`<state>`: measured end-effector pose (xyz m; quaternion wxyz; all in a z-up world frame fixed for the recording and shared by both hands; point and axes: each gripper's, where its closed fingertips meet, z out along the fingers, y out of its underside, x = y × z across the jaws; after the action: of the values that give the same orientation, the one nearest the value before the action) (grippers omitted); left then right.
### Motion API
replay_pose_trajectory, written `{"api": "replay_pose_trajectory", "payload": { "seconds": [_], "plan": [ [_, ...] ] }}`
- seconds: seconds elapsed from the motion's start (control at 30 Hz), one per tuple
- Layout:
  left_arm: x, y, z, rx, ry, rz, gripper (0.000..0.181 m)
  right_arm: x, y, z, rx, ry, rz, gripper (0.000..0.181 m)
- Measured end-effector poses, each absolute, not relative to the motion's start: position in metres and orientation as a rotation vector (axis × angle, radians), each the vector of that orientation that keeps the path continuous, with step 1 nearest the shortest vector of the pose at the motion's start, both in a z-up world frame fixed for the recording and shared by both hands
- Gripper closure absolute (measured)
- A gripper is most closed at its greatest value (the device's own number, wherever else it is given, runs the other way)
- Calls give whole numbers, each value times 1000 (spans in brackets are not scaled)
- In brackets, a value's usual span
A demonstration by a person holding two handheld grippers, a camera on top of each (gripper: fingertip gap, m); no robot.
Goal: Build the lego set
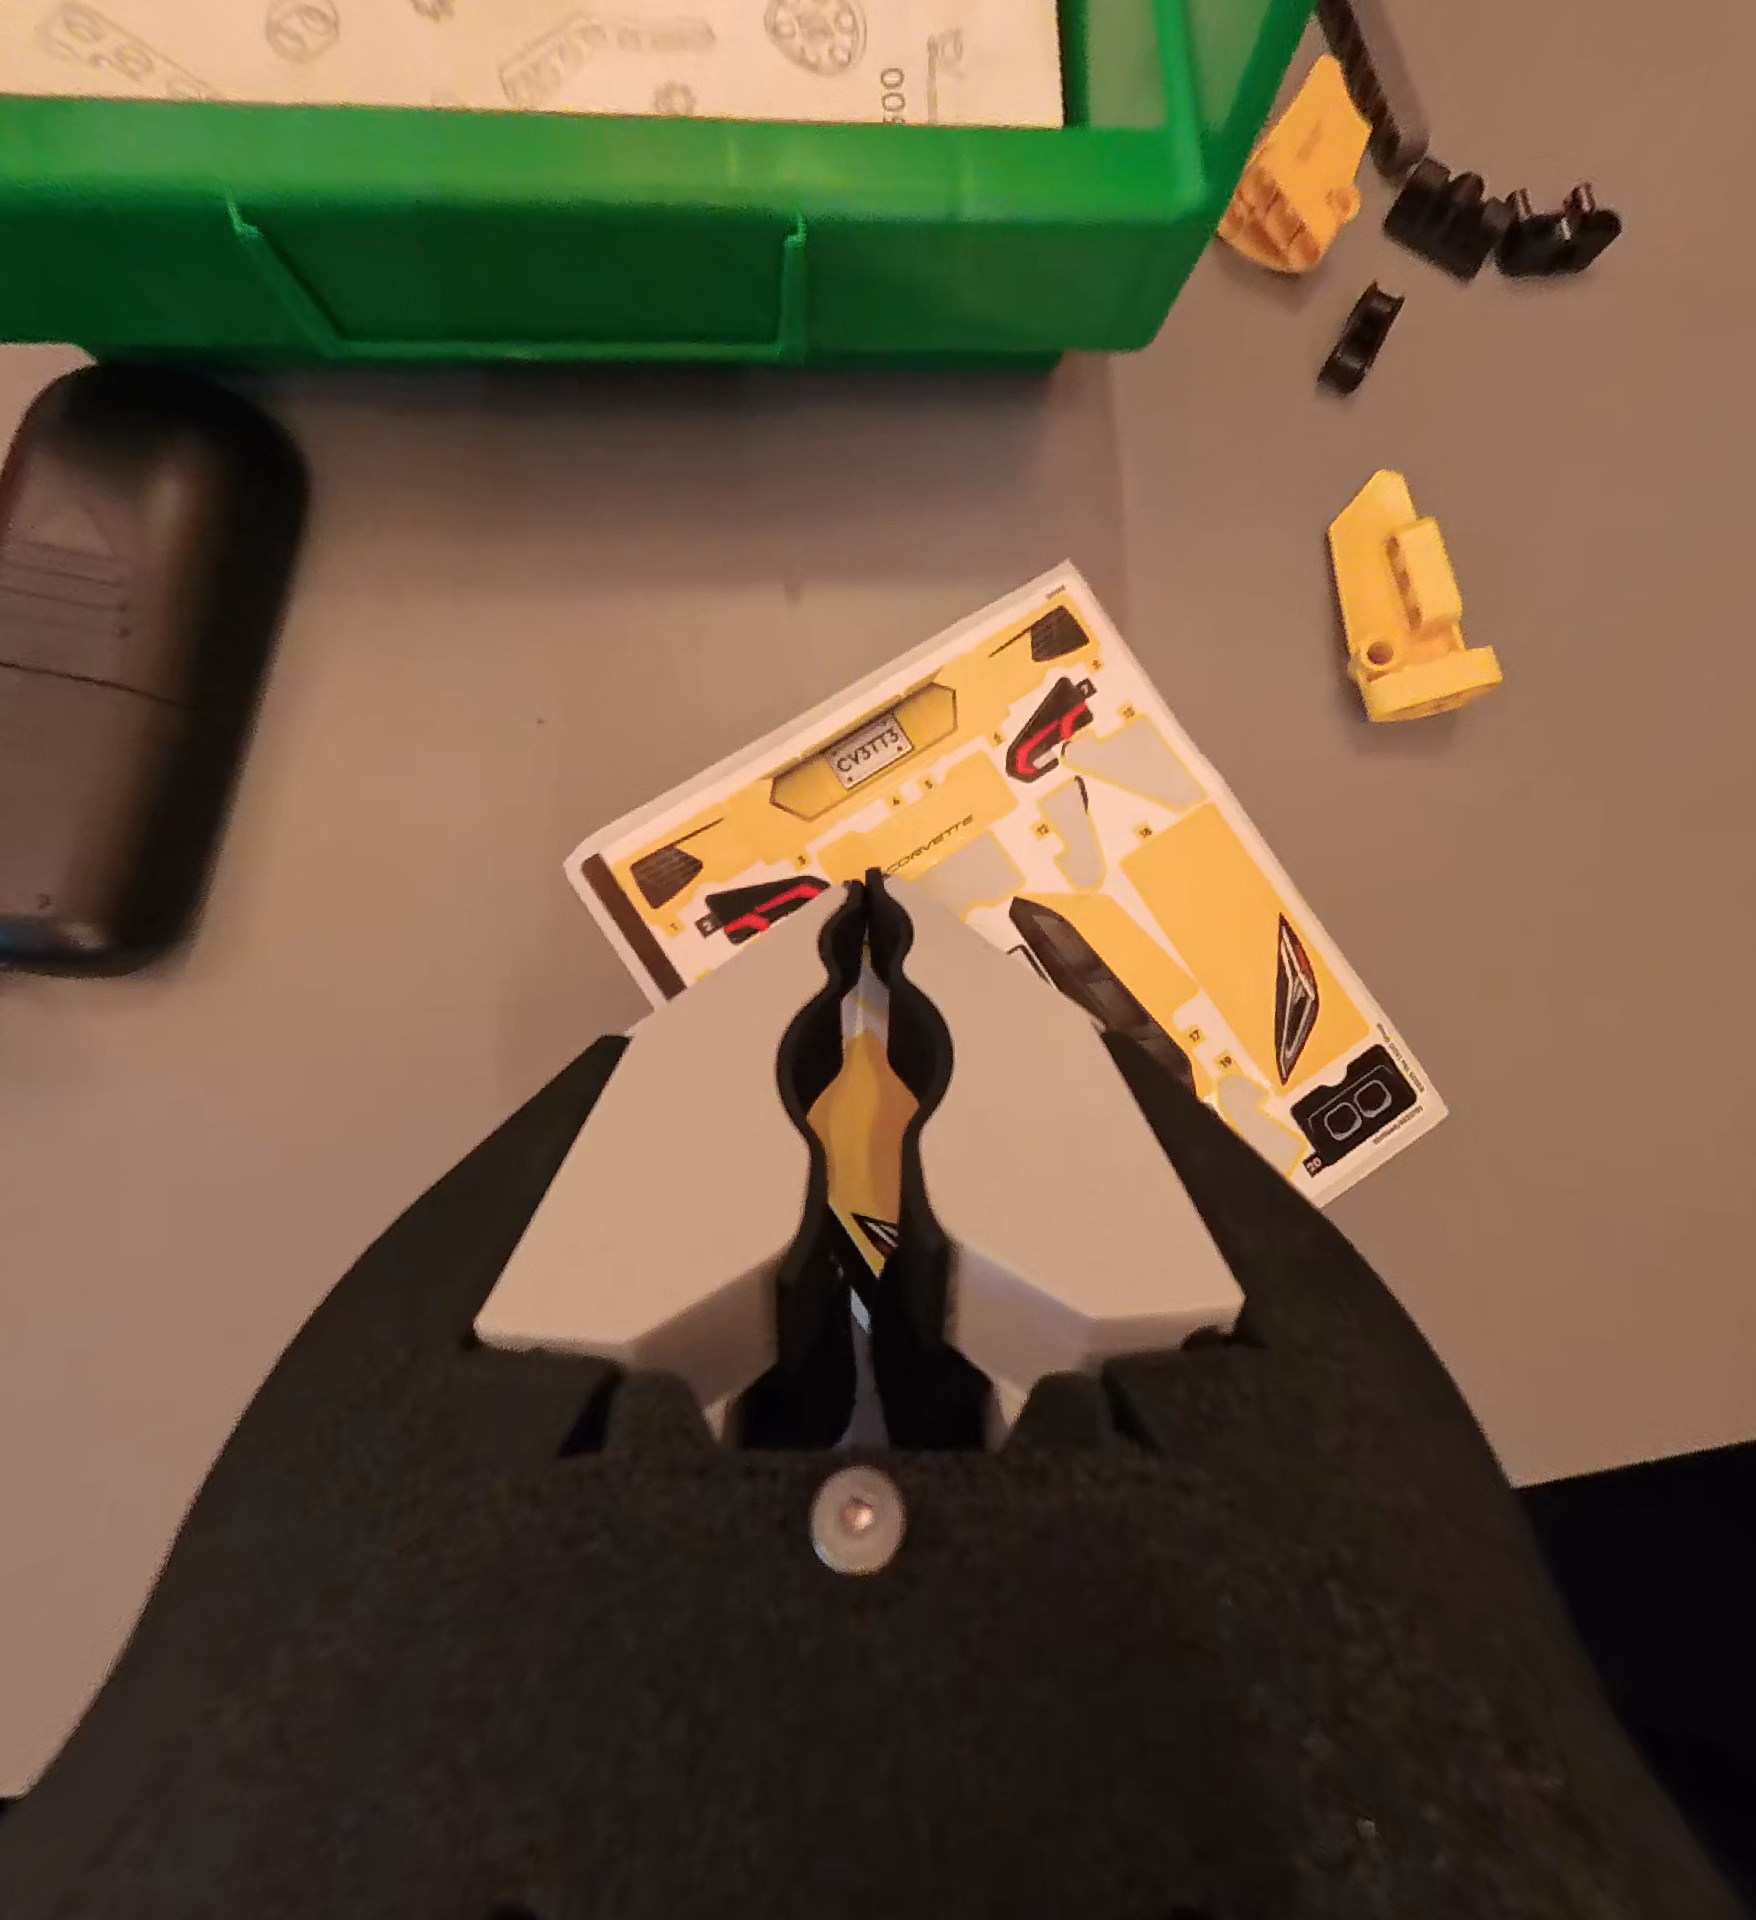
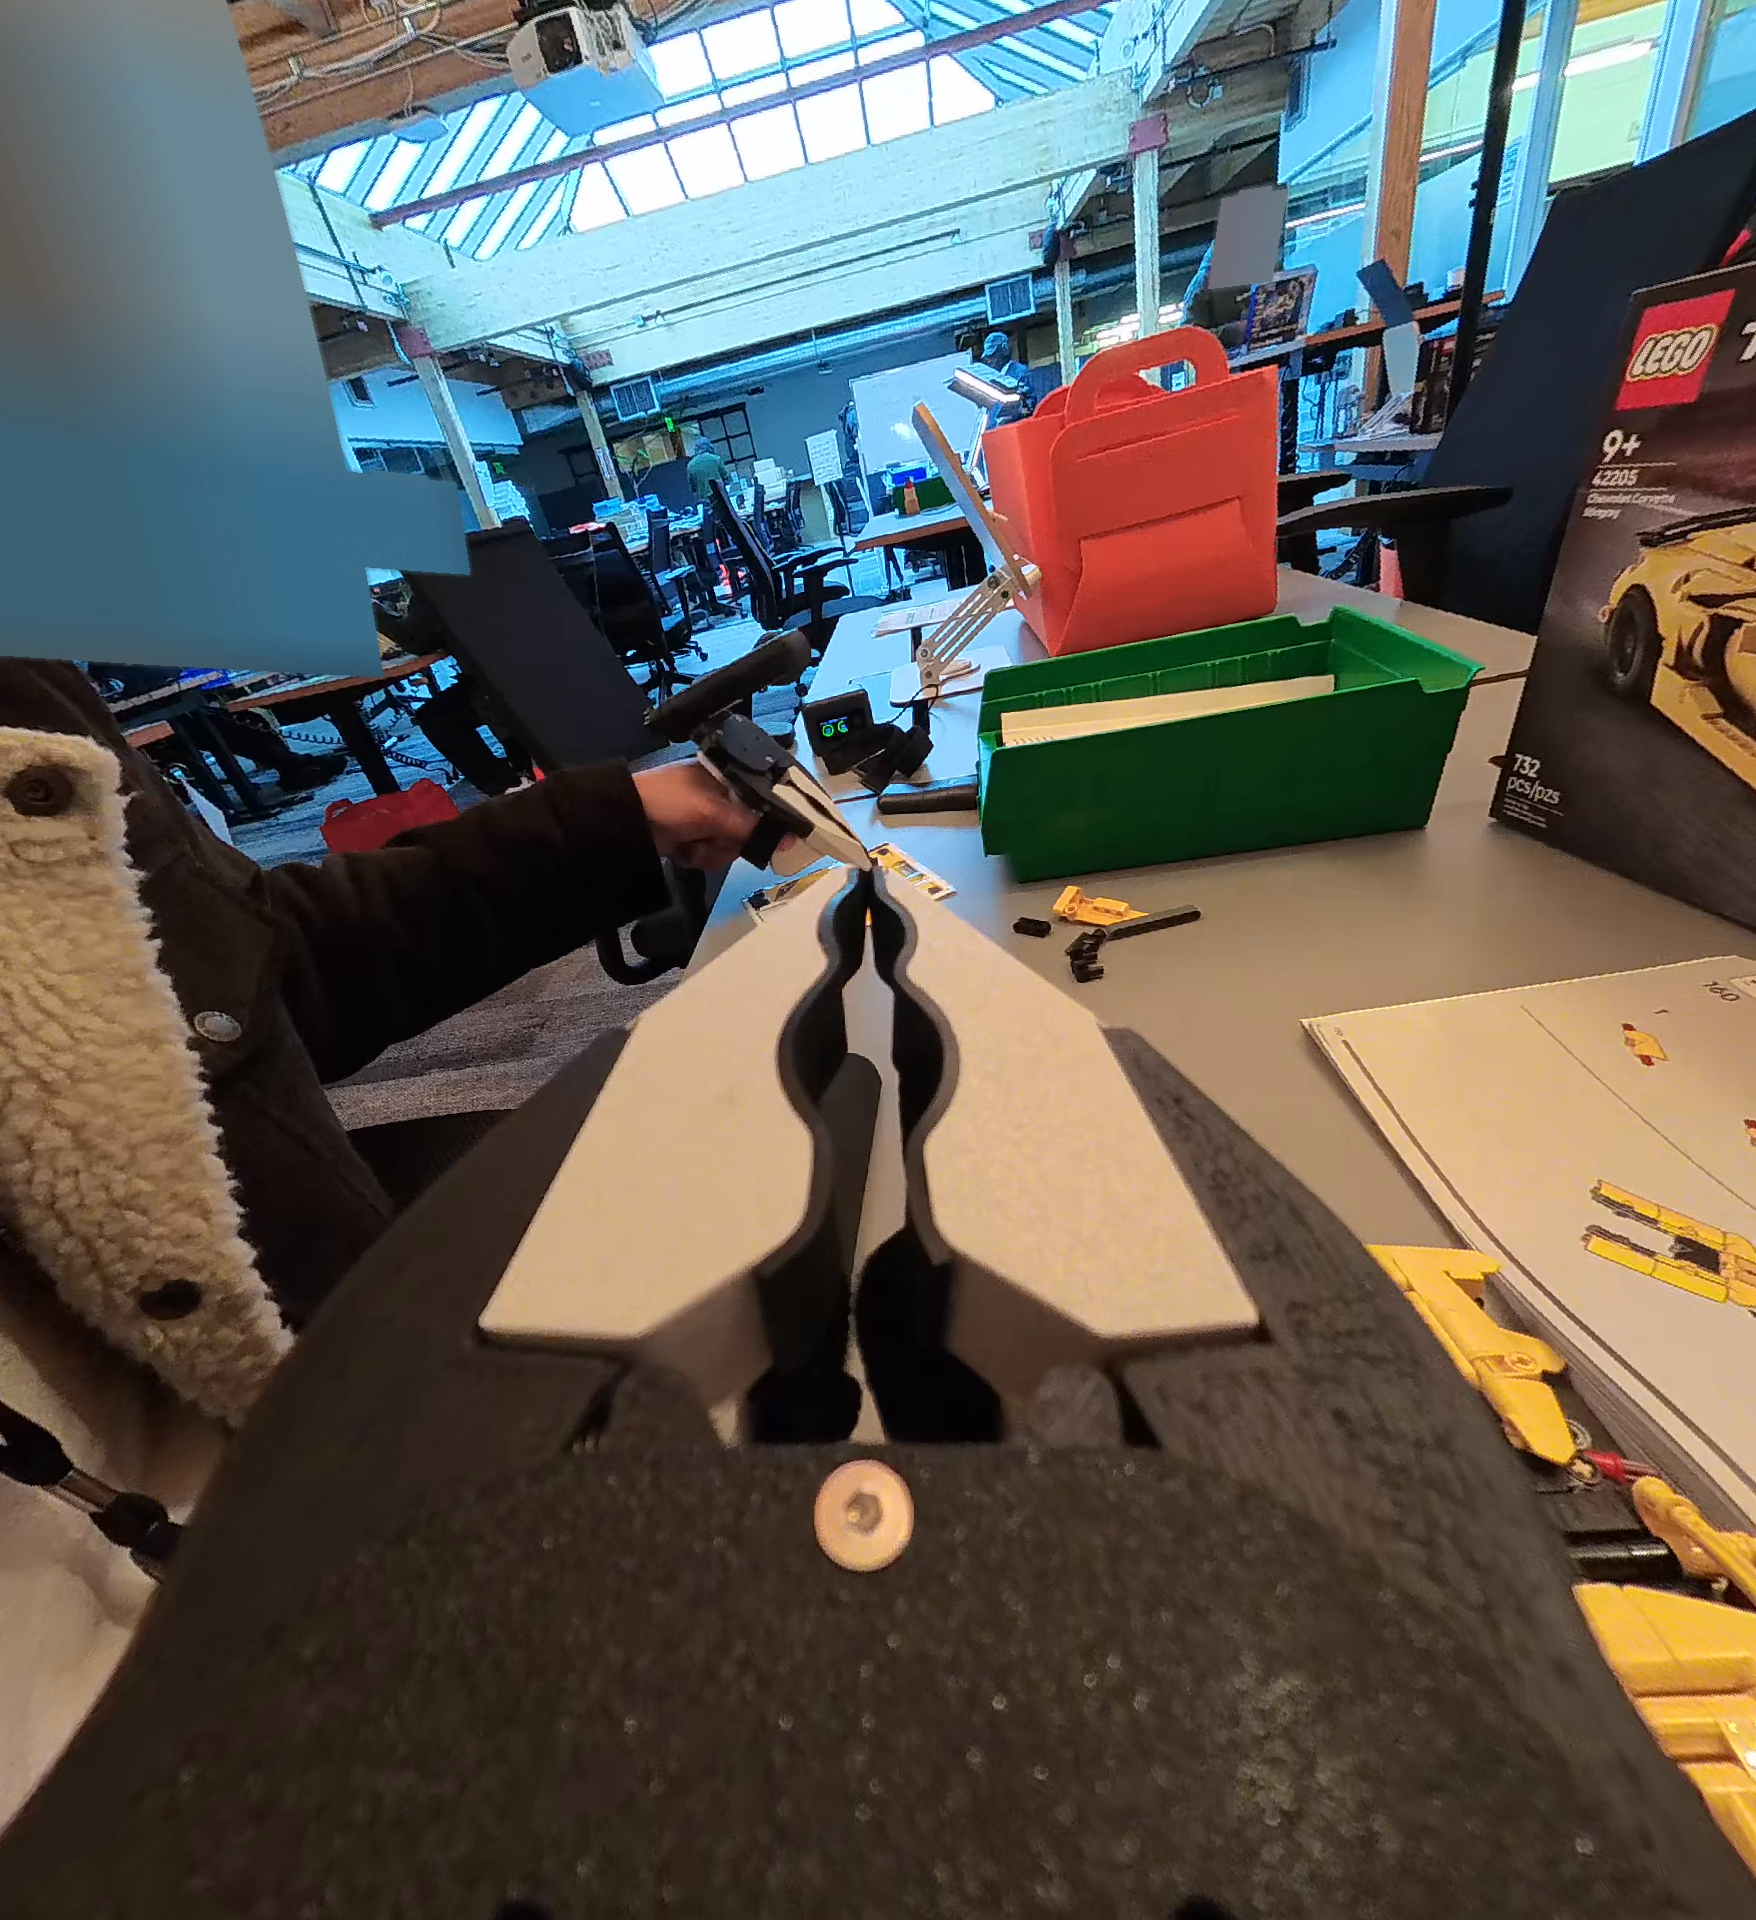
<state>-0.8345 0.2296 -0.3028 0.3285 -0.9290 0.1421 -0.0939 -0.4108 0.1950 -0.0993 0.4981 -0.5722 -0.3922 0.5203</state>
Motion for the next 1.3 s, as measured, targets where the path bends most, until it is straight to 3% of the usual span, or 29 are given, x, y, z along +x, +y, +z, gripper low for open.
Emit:
{"api": "replay_pose_trajectory", "payload": {
  "seconds": [0.23, 0.43, 0.6, 0.73, 0.9, 1.2, 1.3],
  "plan": [
    [-850, 242, -298, -2436, 369, -201, 181, -412, 193, -97, -1377, -956, 1257, 181],
    [-838, 264, -184, -2023, 150, -207, 181, -396, 209, -95, -1354, -910, 1145, 181],
    [-705, 255, -128, -1828, 328, -496, 181, -362, 232, -107, -1346, -936, 663, 181],
    [-581, 258, -132, -1750, 524, -650, 181, -321, 245, -122, -1307, -957, 234, 181],
    [-471, 280, -161, -1721, 686, -751, 180, -294, 247, -129, -1261, -890, 95, 181],
    [-401, 297, -179, -1666, 571, -1227, 180, -290, 253, -138, -1339, -770, 183, 181],
    [-412, 303, -189, -1691, 578, -1143, 180, -286, 257, -142, -1367, -748, 202, 180]
  ]
}}
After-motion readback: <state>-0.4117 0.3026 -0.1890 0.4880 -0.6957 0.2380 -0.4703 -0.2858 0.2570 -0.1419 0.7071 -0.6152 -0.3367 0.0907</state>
